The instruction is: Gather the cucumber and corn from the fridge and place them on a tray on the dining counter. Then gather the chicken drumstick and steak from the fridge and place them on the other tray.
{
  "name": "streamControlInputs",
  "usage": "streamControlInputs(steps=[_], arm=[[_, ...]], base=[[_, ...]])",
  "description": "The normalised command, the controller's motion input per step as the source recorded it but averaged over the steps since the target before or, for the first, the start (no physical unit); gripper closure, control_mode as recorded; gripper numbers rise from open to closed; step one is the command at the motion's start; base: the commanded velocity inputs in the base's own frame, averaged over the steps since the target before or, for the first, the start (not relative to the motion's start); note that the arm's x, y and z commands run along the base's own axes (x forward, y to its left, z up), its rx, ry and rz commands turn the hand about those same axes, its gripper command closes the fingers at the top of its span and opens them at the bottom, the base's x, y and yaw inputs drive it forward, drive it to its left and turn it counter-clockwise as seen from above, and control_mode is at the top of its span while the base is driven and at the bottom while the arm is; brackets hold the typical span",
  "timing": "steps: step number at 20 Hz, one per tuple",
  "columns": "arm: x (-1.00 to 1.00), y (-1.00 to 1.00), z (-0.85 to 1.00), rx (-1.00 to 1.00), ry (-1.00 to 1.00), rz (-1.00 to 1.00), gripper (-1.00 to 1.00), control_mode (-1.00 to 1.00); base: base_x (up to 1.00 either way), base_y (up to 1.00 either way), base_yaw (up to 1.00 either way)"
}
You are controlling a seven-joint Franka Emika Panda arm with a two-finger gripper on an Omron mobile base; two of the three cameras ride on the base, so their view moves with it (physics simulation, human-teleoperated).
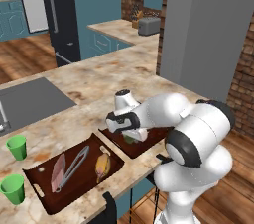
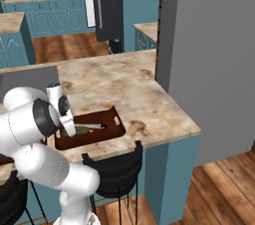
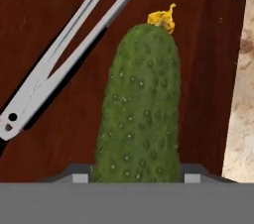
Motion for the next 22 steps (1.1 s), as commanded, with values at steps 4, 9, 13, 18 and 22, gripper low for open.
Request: streamControlInputs(steps=[4,9,13,18,22], arm=[[-0.13,-0.11,0.27,0.01,0.00,0.00,-1.00,-1.00],[-0.09,-0.20,0.31,0.00,0.00,0.00,-1.00,-1.00],[-0.59,-0.24,0.46,0.03,0.00,0.06,-1.00,-1.00],[-0.98,-0.18,0.33,0.01,0.00,0.31,-1.00,-1.00],[-1.00,-0.35,0.31,0.05,-0.06,0.37,-1.00,-1.00]], base=[[0.00,0.00,0.00],[0.00,0.00,0.00],[0.00,0.00,0.00],[0.00,0.00,0.00],[0.00,0.00,0.00]])
